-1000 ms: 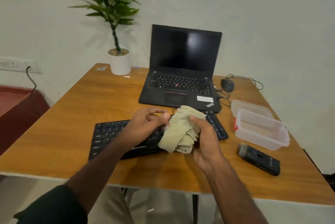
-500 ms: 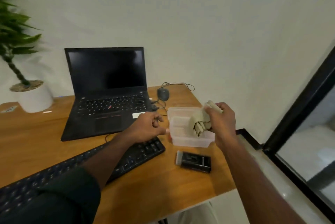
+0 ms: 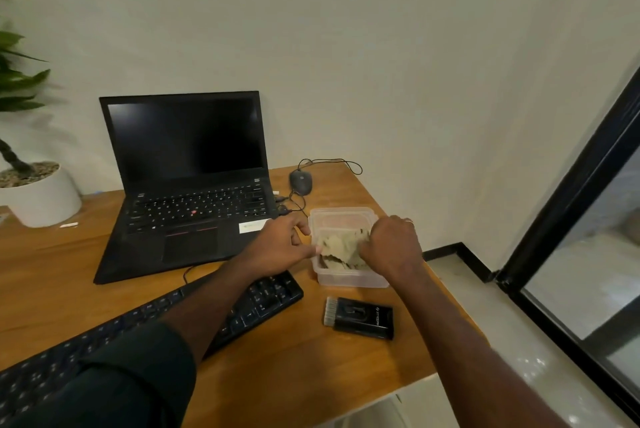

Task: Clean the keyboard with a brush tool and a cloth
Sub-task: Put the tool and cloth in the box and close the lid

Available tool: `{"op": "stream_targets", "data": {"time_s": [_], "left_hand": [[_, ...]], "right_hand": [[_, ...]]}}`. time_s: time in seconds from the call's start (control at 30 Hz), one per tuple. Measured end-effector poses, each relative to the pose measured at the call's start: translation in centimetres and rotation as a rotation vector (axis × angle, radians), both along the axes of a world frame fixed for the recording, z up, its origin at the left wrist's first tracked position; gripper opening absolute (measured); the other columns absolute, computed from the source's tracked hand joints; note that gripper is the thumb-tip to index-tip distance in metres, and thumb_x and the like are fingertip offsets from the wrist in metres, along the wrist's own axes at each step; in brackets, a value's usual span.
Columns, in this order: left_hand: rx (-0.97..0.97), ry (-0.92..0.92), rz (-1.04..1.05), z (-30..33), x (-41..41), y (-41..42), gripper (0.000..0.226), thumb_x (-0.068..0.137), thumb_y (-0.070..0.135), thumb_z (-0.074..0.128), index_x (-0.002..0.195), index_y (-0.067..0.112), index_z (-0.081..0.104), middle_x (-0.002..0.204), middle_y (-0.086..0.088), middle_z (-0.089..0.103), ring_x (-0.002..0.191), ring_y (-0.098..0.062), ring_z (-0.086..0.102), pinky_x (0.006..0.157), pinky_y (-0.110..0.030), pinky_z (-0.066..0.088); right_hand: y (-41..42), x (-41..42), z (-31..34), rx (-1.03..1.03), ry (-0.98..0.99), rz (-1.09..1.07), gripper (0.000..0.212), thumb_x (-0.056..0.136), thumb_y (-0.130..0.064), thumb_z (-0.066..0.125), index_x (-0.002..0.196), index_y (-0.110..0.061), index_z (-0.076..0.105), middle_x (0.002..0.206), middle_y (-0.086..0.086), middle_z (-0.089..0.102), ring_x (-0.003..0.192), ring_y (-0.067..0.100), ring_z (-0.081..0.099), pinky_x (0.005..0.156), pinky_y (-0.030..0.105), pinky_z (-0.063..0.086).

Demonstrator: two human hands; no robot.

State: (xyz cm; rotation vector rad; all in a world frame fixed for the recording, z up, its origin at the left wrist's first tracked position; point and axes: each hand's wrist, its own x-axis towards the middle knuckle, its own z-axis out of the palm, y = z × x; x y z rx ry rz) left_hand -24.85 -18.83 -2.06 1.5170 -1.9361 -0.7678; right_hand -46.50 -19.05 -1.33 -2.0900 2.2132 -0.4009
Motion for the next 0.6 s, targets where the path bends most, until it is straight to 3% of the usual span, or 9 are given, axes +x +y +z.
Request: {"op": "stream_targets", "data": {"time_s": [0.13,0.27,0.4,0.47,0.6], "left_hand": [[0.019,-0.02,-0.001,-0.4,-0.5,-0.1,0.028,0.081,0.035,0.081,0.095,0.024,0.06,0.074,0.001,0.063,0.063,-0.011,0.056,0.057,-0.033,0.047],[0.012,-0.033,-0.016,-0.9,-0.8,-0.2,0.026,0.079,0.04,0.081,0.09,0.027,0.061,0.075,-0.001,0.066,0.072,-0.025,0.066,0.065,-0.044,0.056],[-0.003,-0.044,-0.032,-0.9,-1.2,0.0,0.025,0.079,0.039,0.081,0.088,0.028,0.061,0.072,-0.001,0.066,0.066,-0.018,0.062,0.064,-0.047,0.056],[-0.01,-0.054,-0.032,-0.8,-1.3,0.2,0.024,0.08,0.037,0.081,0.088,0.027,0.061,0.072,0.0,0.065,0.065,-0.016,0.061,0.064,-0.047,0.055],[-0.02,-0.07,-0.022,-0.3,-1.2,0.5,0.022,0.081,0.036,0.08,0.09,0.027,0.061,0.074,0.0,0.066,0.066,-0.017,0.062,0.064,-0.044,0.055]], "right_hand": [[0.0,-1.3,0.2,0.001,0.065,-0.046,0.033,0.088,-0.03,0.06,0.112,-0.007,0.061,0.113,0.011,0.057,0.111,0.029,0.05,0.087,0.036,0.051],[0.2,-2.4,-0.1,-0.011,0.101,-0.026,0.034,0.084,-0.03,0.068,0.11,-0.009,0.063,0.108,0.009,0.059,0.106,0.026,0.055,0.087,0.034,0.053],[0.4,-1.3,0.4,-0.132,0.048,0.125,0.026,0.084,-0.021,0.07,0.109,-0.016,0.07,0.108,0.006,0.064,0.106,0.023,0.056,0.087,0.035,0.055],[0.2,0.0,0.6,-0.096,0.016,0.192,0.029,0.084,-0.018,0.068,0.113,-0.025,0.071,0.111,0.004,0.065,0.104,0.022,0.06,0.086,0.035,0.056],[-0.7,1.3,-0.5,0.059,0.176,0.208,0.028,0.09,-0.026,0.064,0.117,-0.022,0.071,0.111,0.006,0.068,0.096,0.025,0.067,0.077,0.034,0.056]]}}
